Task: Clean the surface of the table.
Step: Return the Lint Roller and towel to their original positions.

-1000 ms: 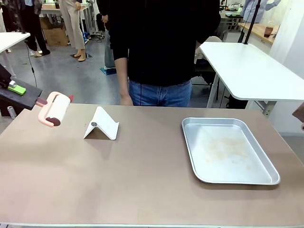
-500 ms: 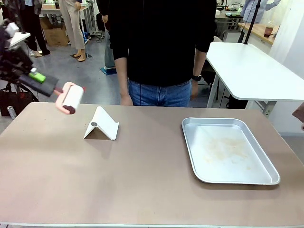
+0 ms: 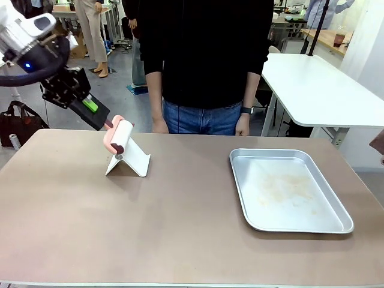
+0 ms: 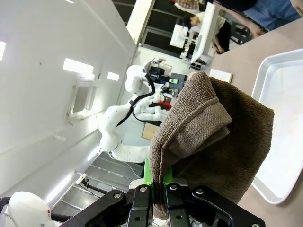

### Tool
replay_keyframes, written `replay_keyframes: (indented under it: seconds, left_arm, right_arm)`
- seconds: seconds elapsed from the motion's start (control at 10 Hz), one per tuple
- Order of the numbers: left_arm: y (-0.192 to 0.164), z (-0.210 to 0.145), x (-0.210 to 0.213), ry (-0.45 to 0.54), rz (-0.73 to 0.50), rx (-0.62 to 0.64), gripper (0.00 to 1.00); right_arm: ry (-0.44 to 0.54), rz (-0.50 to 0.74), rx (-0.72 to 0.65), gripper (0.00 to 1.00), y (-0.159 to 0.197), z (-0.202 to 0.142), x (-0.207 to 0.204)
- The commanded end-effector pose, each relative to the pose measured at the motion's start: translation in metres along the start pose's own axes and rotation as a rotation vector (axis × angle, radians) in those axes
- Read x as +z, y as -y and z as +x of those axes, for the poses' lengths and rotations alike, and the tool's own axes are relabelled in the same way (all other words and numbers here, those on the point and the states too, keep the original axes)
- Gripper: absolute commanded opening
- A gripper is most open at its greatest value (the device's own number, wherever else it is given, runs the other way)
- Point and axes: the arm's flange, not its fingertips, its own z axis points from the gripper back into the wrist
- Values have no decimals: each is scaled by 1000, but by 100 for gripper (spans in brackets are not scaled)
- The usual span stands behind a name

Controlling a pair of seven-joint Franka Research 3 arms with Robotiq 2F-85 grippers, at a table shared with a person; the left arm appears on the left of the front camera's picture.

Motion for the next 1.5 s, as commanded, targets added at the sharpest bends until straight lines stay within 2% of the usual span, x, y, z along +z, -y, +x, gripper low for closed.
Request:
replay_keyframes:
  seconds: [0.0,0.2,0.5,0.7,0.8,0.9,1.0,1.1,1.2,1.3,1.4]
  left_arm:
    - [0,0,-18,3,63,13,23]
    - [5,4,-37,-17,68,33,23]
    - [11,13,-63,61,62,61,23]
    - [5,17,-70,47,18,64,23]
    - [6,15,-69,57,0,58,23]
    - [6,14,-67,64,-9,51,23]
    - [7,13,-63,66,-16,45,23]
    - [6,12,-60,65,-23,40,23]
    - [5,11,-58,66,-29,37,23]
    - [4,11,-57,68,-39,39,23]
    - [2,13,-55,71,-48,45,23]
  right_arm:
    - [-1,-4,-7,8,-5,2,1]
    - [-1,-4,-7,8,-5,2,1]
    - [-1,-4,-7,8,-5,2,1]
    - [0,0,0,8,0,0,0]
    - [-44,-2,26,8,-27,10,-17]
    - [-131,112,28,8,-30,15,-55]
    - [-193,217,-23,8,-17,16,-96]
    - [-231,229,-53,8,0,12,-123]
    - [-228,218,-85,8,12,8,-144]
    - [-161,204,-115,8,18,3,-162]
    - [-170,163,-48,8,9,-4,-155]
